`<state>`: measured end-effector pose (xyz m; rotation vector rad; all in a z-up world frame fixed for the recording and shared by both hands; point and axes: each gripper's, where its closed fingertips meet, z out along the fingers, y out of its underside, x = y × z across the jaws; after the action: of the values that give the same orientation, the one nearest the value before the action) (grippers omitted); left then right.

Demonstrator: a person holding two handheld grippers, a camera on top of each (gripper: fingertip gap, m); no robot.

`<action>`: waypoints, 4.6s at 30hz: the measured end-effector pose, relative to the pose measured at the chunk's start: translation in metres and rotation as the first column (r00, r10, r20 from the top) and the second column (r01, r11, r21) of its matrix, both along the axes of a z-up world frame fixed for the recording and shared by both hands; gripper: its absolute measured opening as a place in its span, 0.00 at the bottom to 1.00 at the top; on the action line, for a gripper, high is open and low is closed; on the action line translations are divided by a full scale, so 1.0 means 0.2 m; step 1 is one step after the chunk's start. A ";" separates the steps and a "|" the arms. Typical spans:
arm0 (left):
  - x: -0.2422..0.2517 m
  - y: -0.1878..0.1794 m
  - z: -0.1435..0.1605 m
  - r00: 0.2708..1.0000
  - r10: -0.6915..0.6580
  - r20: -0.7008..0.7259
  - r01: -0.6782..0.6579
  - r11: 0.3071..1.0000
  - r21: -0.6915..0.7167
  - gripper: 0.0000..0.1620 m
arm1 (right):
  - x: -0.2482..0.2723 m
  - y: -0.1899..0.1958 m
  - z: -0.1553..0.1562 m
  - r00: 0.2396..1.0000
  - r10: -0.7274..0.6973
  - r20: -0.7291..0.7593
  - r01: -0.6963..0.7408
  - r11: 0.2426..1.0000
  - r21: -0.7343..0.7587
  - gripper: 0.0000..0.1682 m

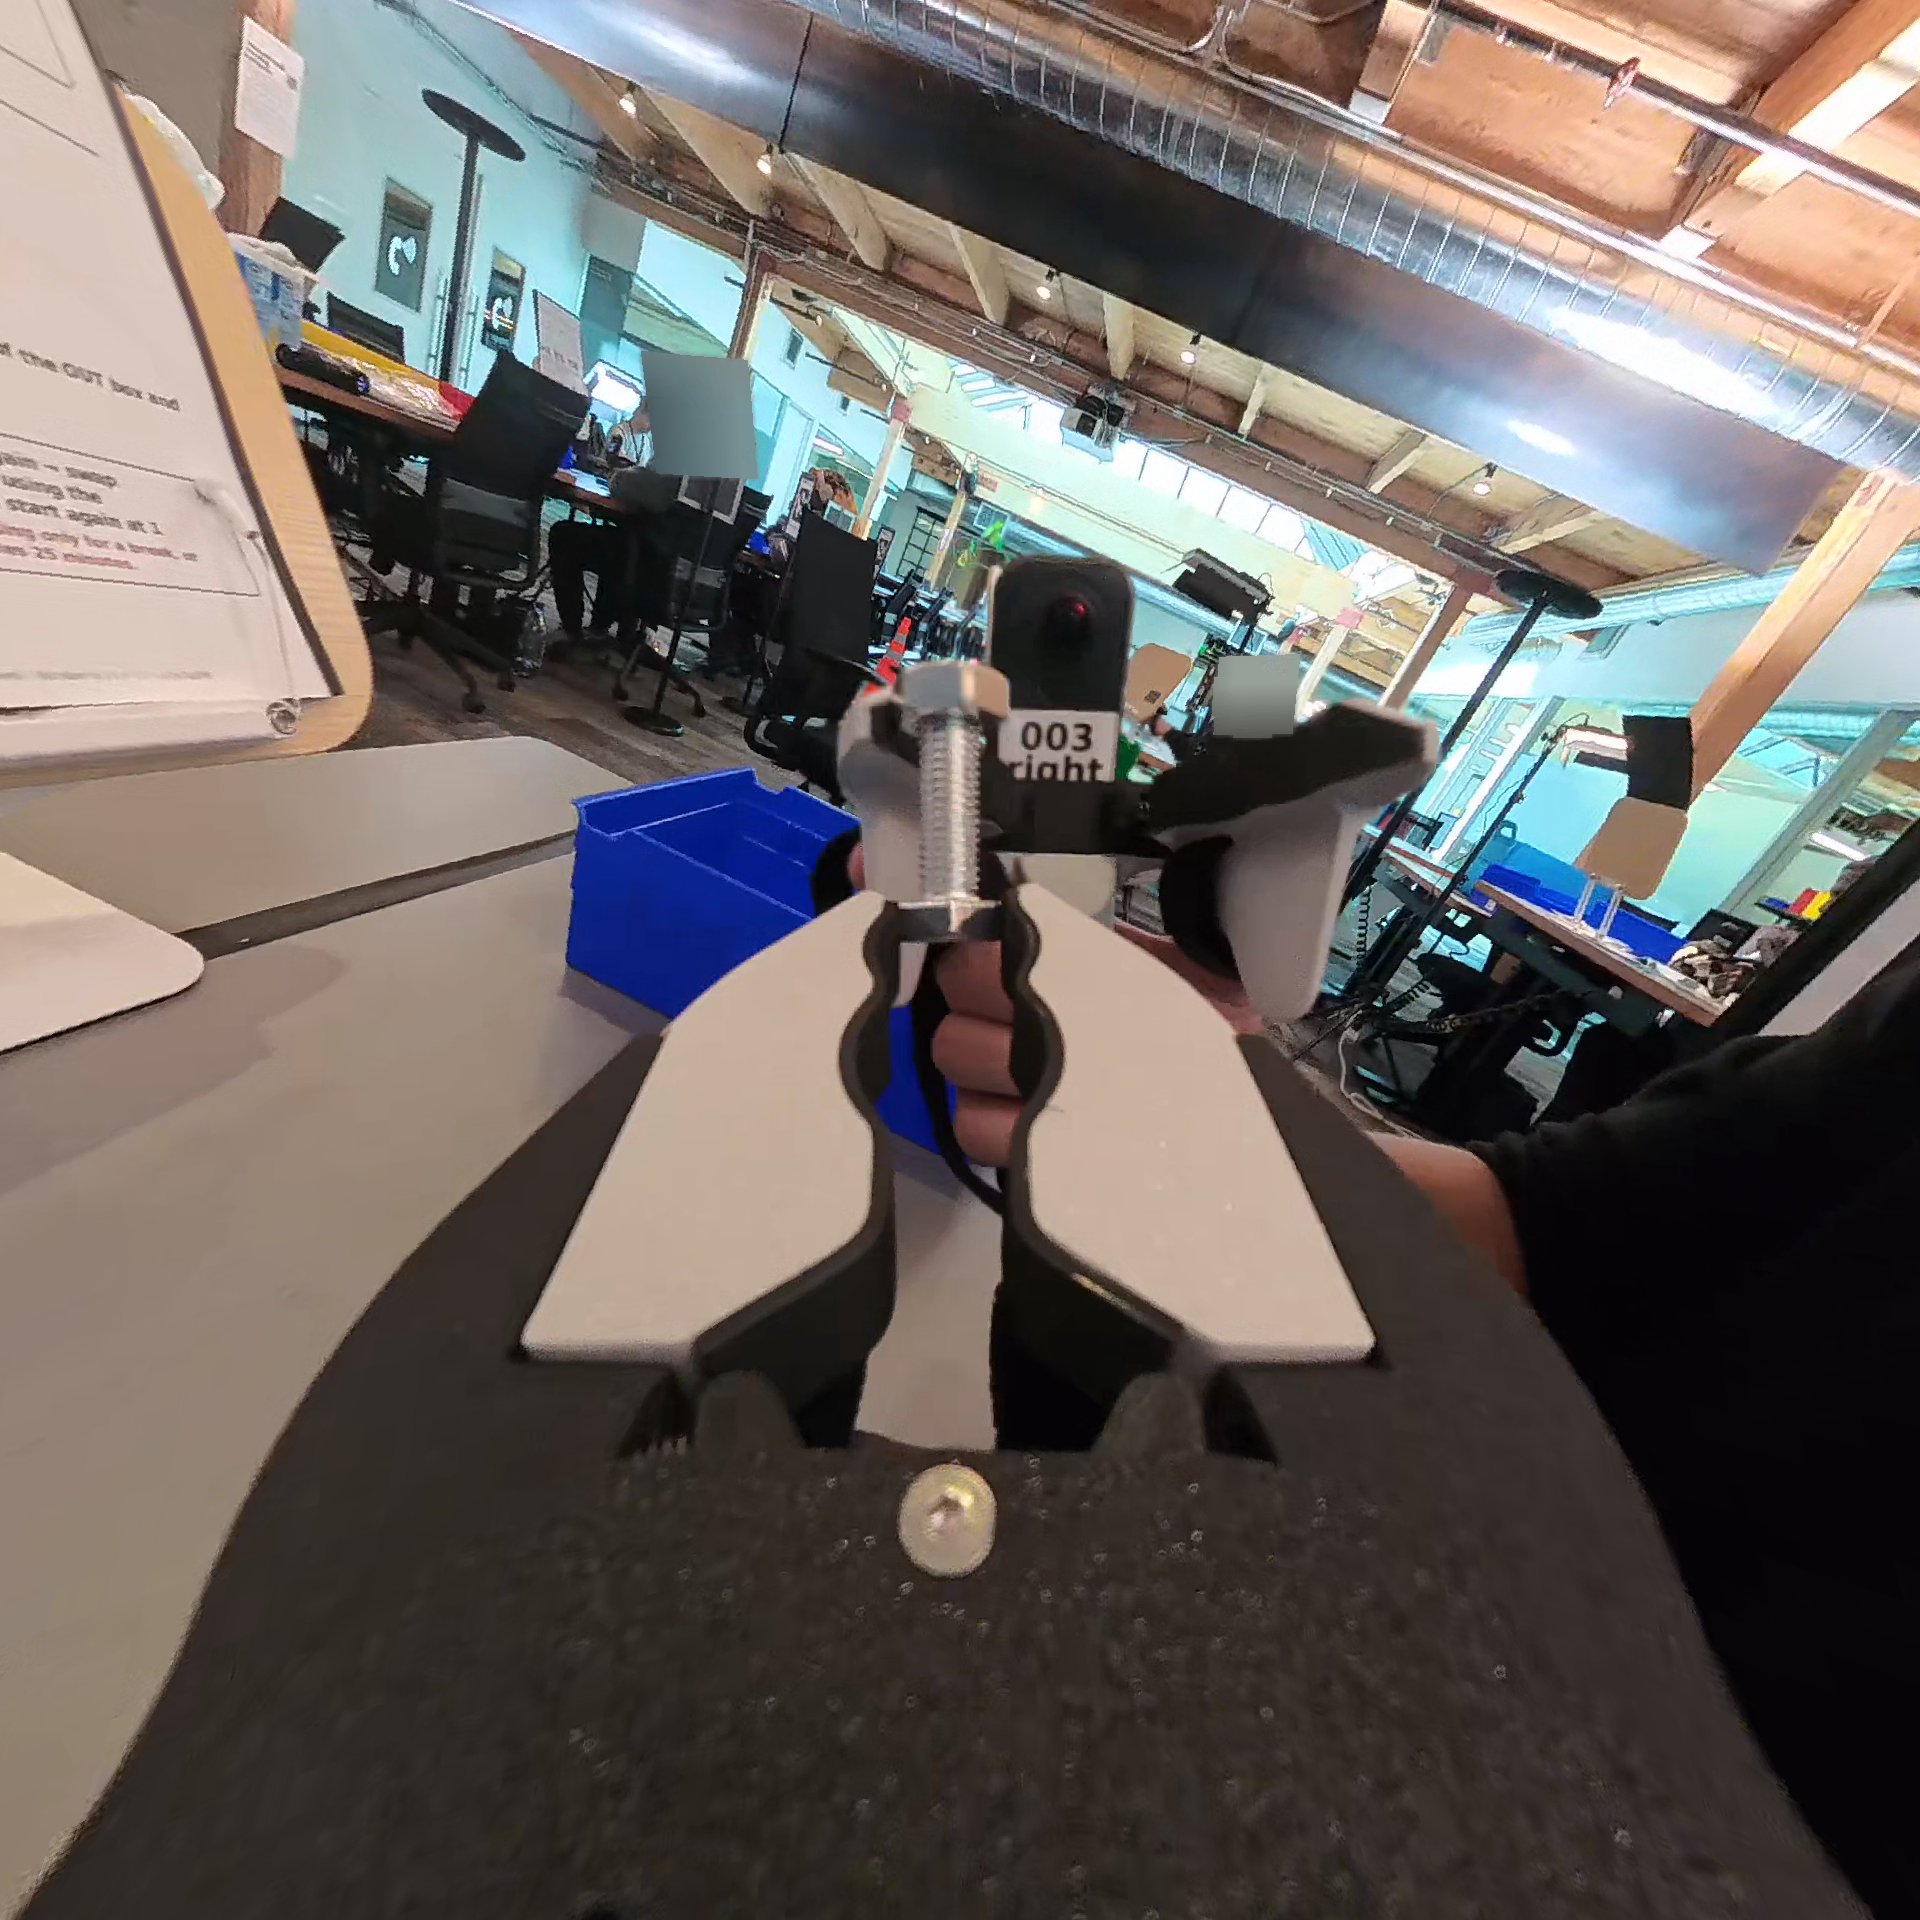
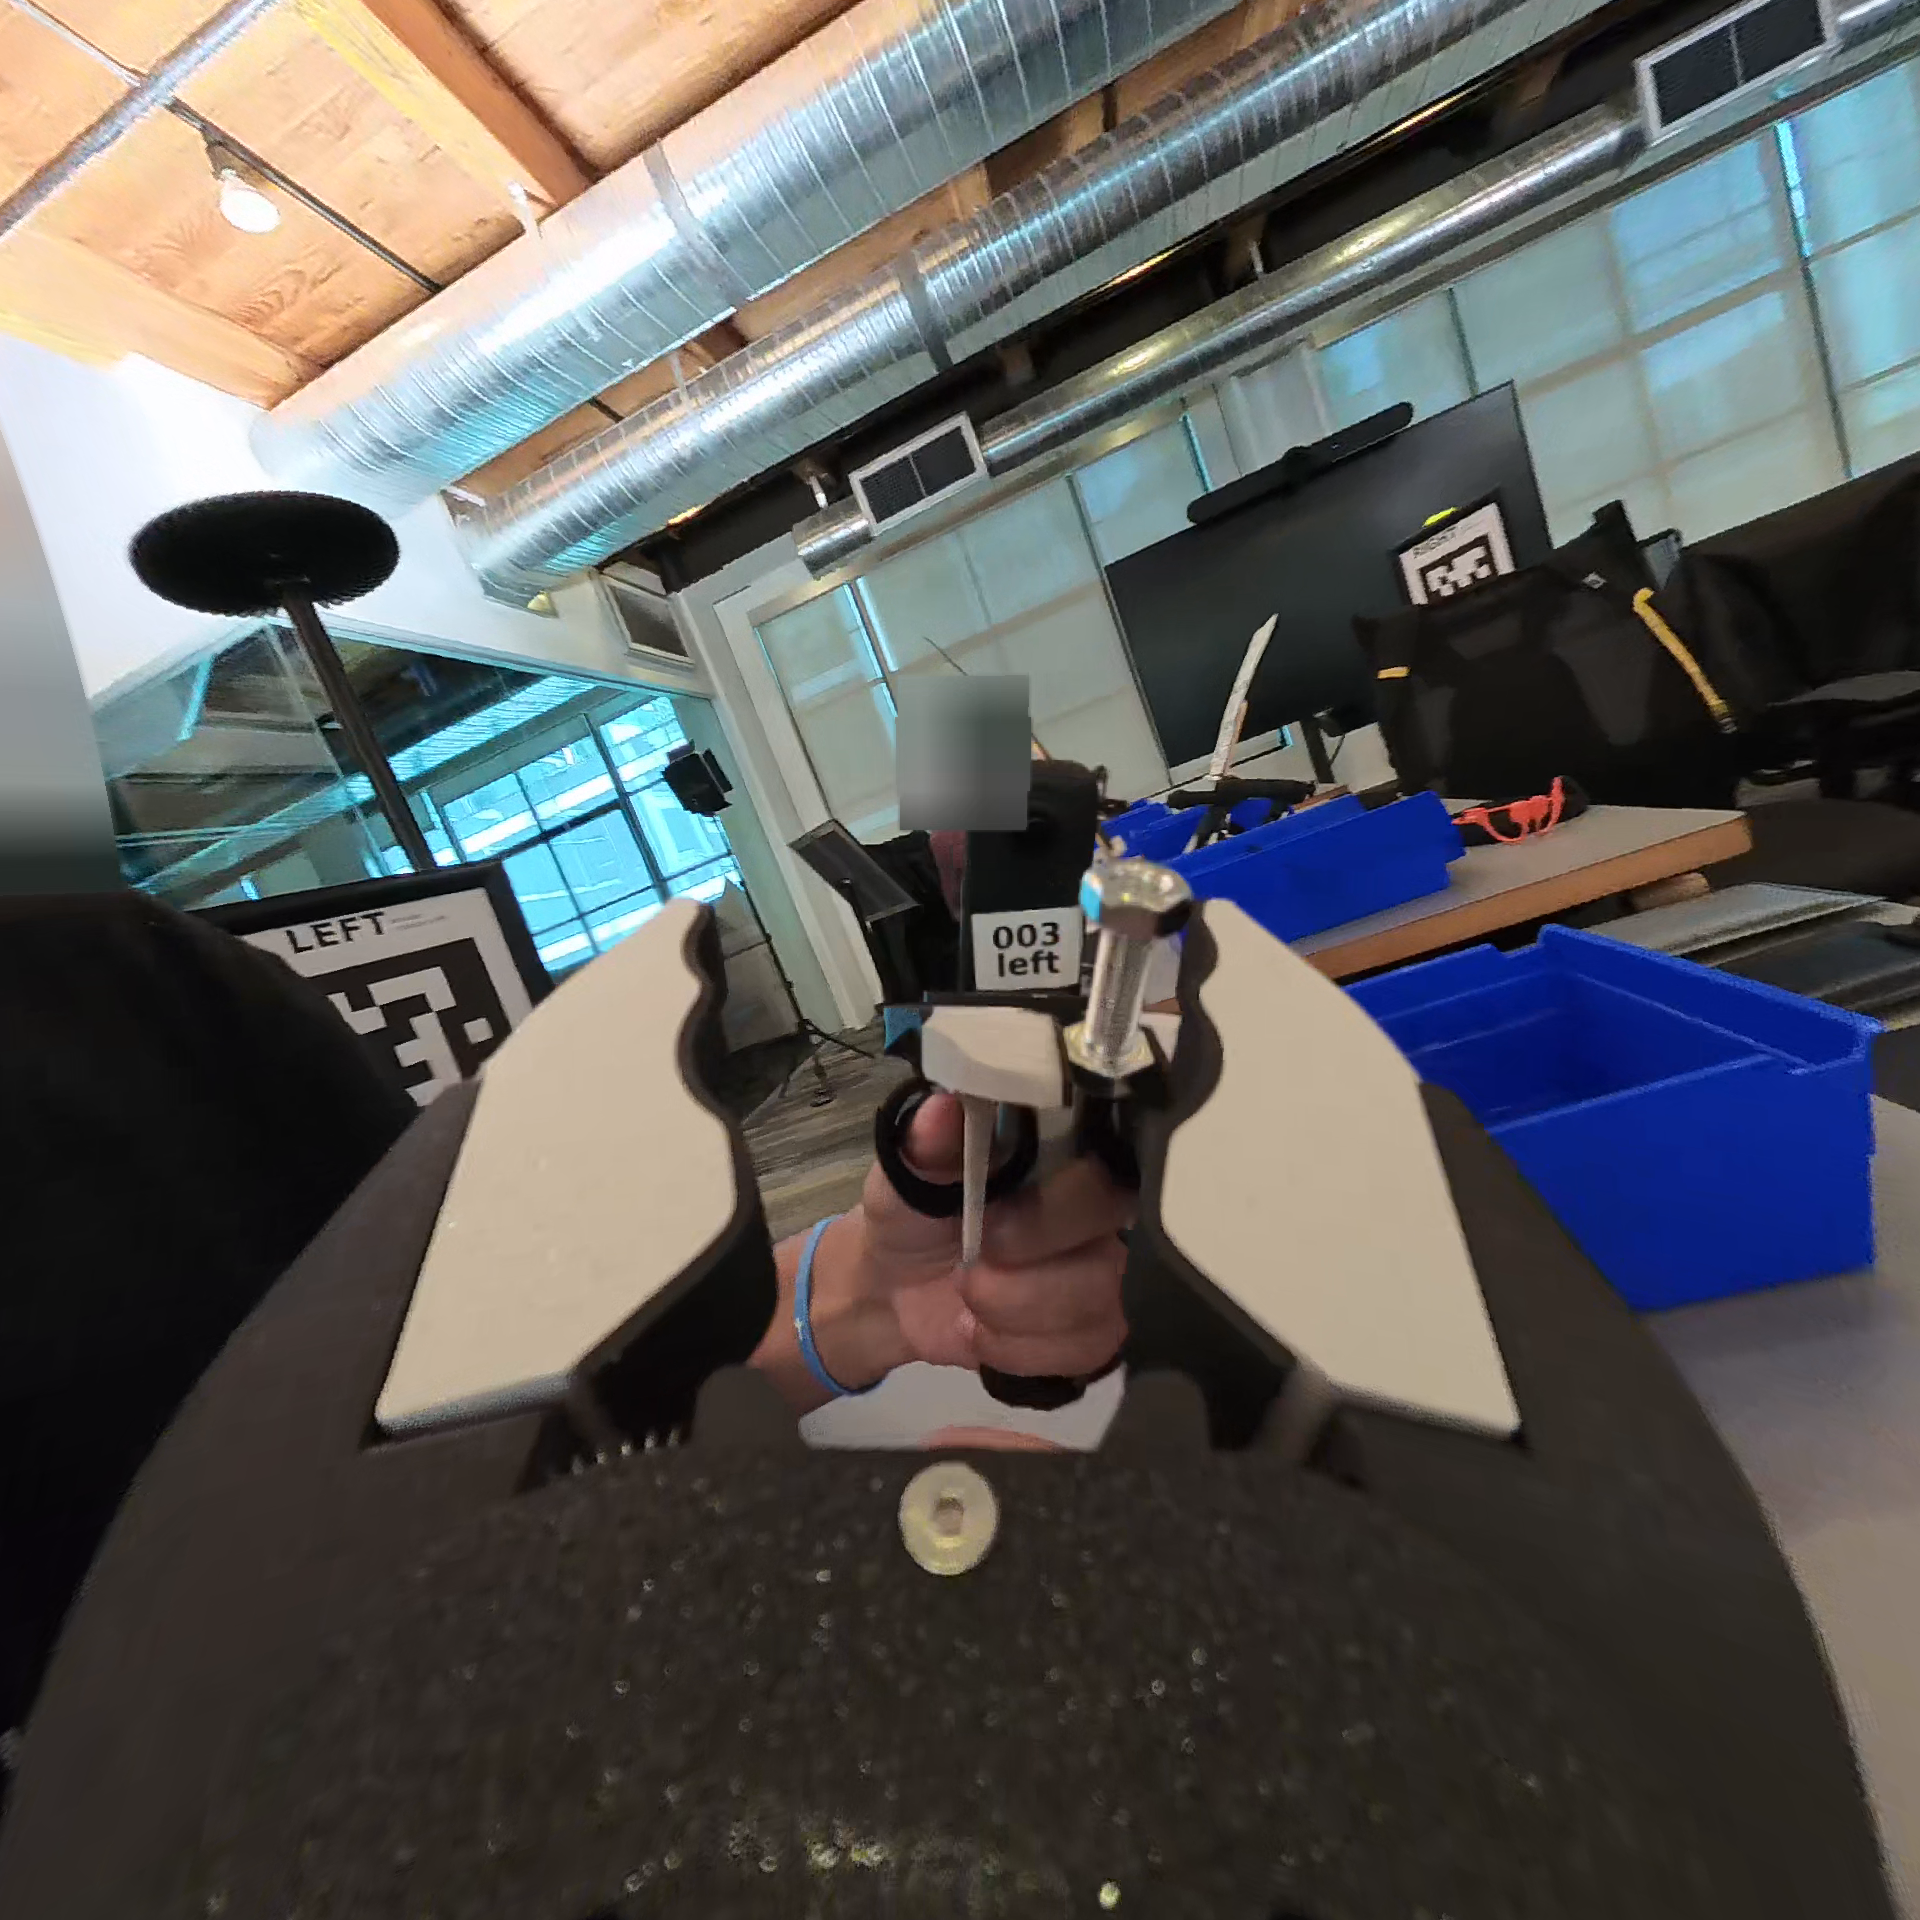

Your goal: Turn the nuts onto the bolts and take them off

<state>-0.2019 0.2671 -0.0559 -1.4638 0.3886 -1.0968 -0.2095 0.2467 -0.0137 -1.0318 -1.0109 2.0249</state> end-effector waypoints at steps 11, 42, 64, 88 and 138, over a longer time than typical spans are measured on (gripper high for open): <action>0.09 -0.05 0.01 0.996 -0.088 -0.008 0.088 0.996 0.015 0.11 | -0.04 -0.03 0.05 0.999 0.030 -0.019 -0.029 0.999 0.026 0.51; 0.05 -0.06 0.04 0.995 -0.096 0.024 0.096 0.995 0.023 0.11 | 0.02 -0.01 -0.01 0.998 -0.052 0.019 0.053 0.998 -0.035 0.59; 0.13 -0.10 0.03 0.985 -0.173 0.006 0.173 0.985 0.023 0.11 | -0.04 -0.13 0.04 1.000 0.018 0.014 -0.018 0.999 0.026 0.58; -0.04 -0.06 0.07 0.994 -0.082 0.066 0.081 0.997 0.019 0.11 | 0.03 -0.16 0.03 1.000 -0.020 0.006 0.020 1.000 0.012 0.63; 0.09 -0.25 -0.35 0.994 -0.014 -0.113 -0.005 0.986 -0.164 0.34 | 0.91 0.77 -0.14 0.477 -0.668 0.571 0.459 0.744 0.486 0.11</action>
<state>-0.1848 0.2164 -0.1257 -1.6770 0.3883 -1.0724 -0.0265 0.4017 -0.0417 -1.7902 -1.0589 0.8557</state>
